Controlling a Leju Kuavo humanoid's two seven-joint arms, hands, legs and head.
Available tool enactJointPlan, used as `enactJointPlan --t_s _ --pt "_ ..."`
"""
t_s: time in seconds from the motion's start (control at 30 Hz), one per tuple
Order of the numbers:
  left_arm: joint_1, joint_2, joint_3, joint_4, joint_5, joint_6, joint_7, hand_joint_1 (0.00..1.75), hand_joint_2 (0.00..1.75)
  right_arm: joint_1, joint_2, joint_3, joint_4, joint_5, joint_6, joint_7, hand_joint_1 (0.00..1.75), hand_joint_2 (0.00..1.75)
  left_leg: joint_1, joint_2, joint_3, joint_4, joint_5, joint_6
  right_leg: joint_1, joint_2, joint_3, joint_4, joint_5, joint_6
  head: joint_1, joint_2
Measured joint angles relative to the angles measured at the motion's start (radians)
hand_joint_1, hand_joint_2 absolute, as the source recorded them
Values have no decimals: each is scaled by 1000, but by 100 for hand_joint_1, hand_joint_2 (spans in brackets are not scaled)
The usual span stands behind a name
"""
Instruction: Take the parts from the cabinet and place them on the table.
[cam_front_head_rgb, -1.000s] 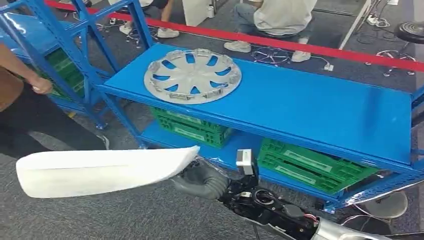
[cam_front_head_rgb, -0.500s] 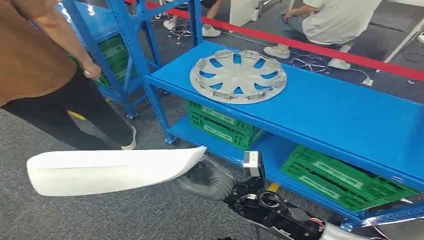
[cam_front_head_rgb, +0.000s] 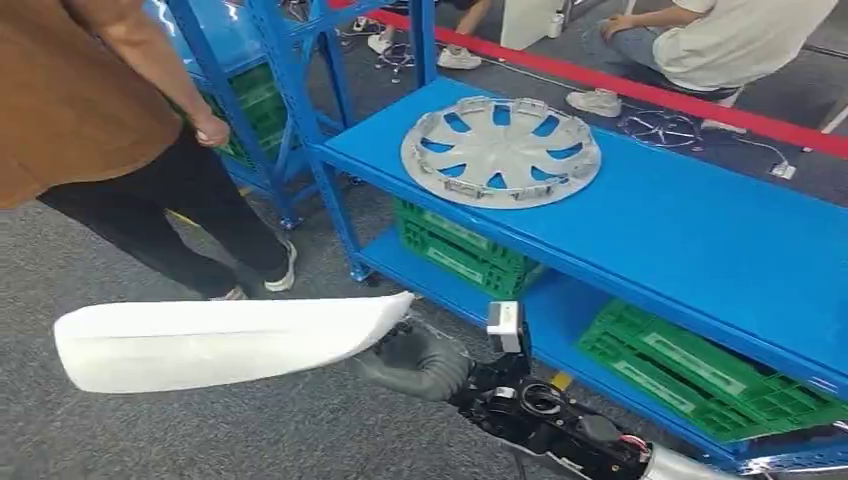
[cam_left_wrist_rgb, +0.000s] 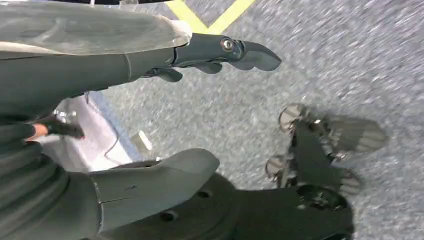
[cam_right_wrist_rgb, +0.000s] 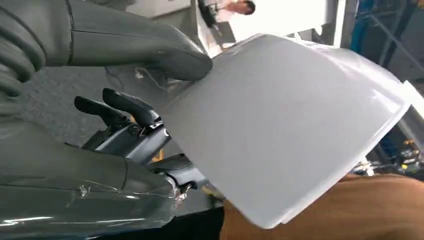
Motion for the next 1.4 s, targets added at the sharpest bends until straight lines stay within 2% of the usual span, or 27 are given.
enactJointPlan --t_s 0.1,0.13,0.17,0.2,0.23,0.33,0.37,0.4,0.43,0.5,0.53,0.57,0.6,0.67,0.7,0.73,0.83,0.87,0.9,0.97,1.03,1.07,1.13,1.2,1.23,1.37,1.4 --pt "3 1 0 0 1 1 0 0 175 -1 0 0 0 0 1 0 175 175 0 -9 -1 -2 3 -6 -1 -8 1 -3 3 -5 2 0" --pt "6 2 0 1 3 3 -3 0 175 -6 1 1 -2 0 3 1 175 175 -2 23 -8 20 -13 -9 -7 -31 7 -15 10 -15 1 0" --pt "3 0 0 1 3 3 -6 0 175 -7 1 1 -2 0 6 0 175 175 -5 73 -50 99 -61 -15 -6 -47 5 -17 12 -21 -24 0" --pt "2 -1 0 1 7 3 -8 0 175 -6 1 4 -1 0 11 1 175 175 -4 102 -176 340 -141 -21 4 -102 -3 -17 12 -23 -36 0" --pt "3 3 0 1 21 6 -12 0 175 -21 2 6 0 -6 26 2 175 175 -27 163 4 -3 -5 15 13 -151 0 -16 6 -15 -40 0" --pt "8 5 0 2 30 7 -13 0 175 -24 4 10 1 -8 39 2 175 175 -30 136 0 -6 -4 27 13 -173 8 -22 4 -3 -40 0" --pt "12 5 0 2 34 8 -13 0 175 -26 5 11 1 -8 39 2 175 175 -14 129 10 -17 4 36 10 -156 2 -12 -5 6 -39 0" --pt "14 5 0 2 37 9 -12 0 175 -29 5 13 3 -10 41 1 175 175 -15 121 10 -18 4 38 11 -112 -10 23 -32 10 -32 0" --pt "13 6 0 2 39 11 -12 0 175 -31 6 14 4 -12 47 -1 175 175 -15 114 11 -18 6 43 8 -90 -40 96 -77 10 -26 0" --pt "11 6 0 2 45 15 -12 0 175 -32 5 16 9 -14 50 -2 175 175 -17 94 10 -17 6 45 8 -77 -117 272 -152 12 -17 0" --pt "12 6 0 2 46 16 -12 0 175 -32 6 18 12 -14 50 -3 175 175 -17 83 10 -17 6 45 8 -76 -144 327 -165 13 -14 0" --pt "13 7 0 2 47 16 -12 0 175 -32 6 20 16 -14 51 -3 175 175 -17 70 12 -17 6 45 8 -76 -146 325 -147 13 -12 0" --pt "14 6 0 2 49 16 -12 0 175 -32 6 22 19 -14 51 -3 175 175 -17 57 14 -15 5 44 8 -75 -124 272 -107 12 -10 0" --pt "14 6 0 1 49 17 -12 0 175 -36 6 23 21 -14 51 -4 175 175 -17 30 18 -10 2 40 4 -52 -40 82 -1 7 -2 0" --pt "15 5 0 1 50 17 -12 0 175 -40 6 24 21 -14 51 -5 175 175 -16 21 14 -8 0 37 0 -3 -15 15 15 4 3 0" --pt "12 5 1 1 52 18 -12 0 175 -40 7 25 22 -14 52 -5 175 175 -22 9 7 3 -1 33 -4 9 -1 -8 6 5 -2 0" --pt "19 6 1 2 55 23 -12 0 175 -43 8 29 26 -15 53 -6 175 175 -10 -20 -9 -1 11 12 5 -14 3 -7 5 -5 0 0" --pt "20 10 1 2 55 24 -12 0 175 -46 11 29 27 -15 53 -6 175 175 -14 -16 -12 4 5 9 -6 -28 8 -19 11 -14 -1 0" --pt "21 7 1 2 56 24 -12 0 175 -49 12 30 27 -15 54 -5 175 175 -18 36 -21 29 -11 6 -4 -41 12 -22 13 -19 -5 0" --pt "15 5 1 2 56 24 -13 0 175 -53 15 31 28 -15 54 -8 175 175 -14 91 -99 179 -87 -3 -1 -66 10 -24 13 -24 -30 0" --pt "14 4 2 2 56 24 -13 0 175 -52 15 31 33 -15 54 -7 175 175 -8 100 -181 330 -135 -11 2 -96 8 -23 11 -26 -35 0" --pt "15 3 2 2 56 24 -13 0 175 -53 15 33 35 -15 54 -7 175 175 -6 101 -188 340 -128 -13 3 -107 8 -23 10 -26 -36 0" --pt "19 2 2 2 60 24 -13 0 175 -53 15 35 38 -16 55 -7 175 175 -4 105 -132 228 -61 -12 3 -129 9 -23 8 -24 -40 0" --pt "18 3 2 2 62 26 -13 0 175 -57 18 35 38 -17 56 -8 175 175 -5 143 -22 30 15 -8 3 -146 14 -23 4 -19 -43 0" --pt "15 3 2 2 62 26 -13 0 175 -59 19 35 38 -17 56 -7 175 175 -15 166 -10 6 6 -2 11 -152 14 -24 1 -12 -44 0" --pt "18 3 2 2 58 26 -15 0 175 -64 19 38 39 -18 53 -8 175 175 -19 127 -13 -2 9 23 9 -177 25 -28 -5 11 -37 0" --pt "20 2 2 2 56 26 -16 0 175 -65 19 38 39 -18 52 -8 175 175 -10 119 -4 -9 13 30 1 -157 16 -16 -19 18 -35 0"
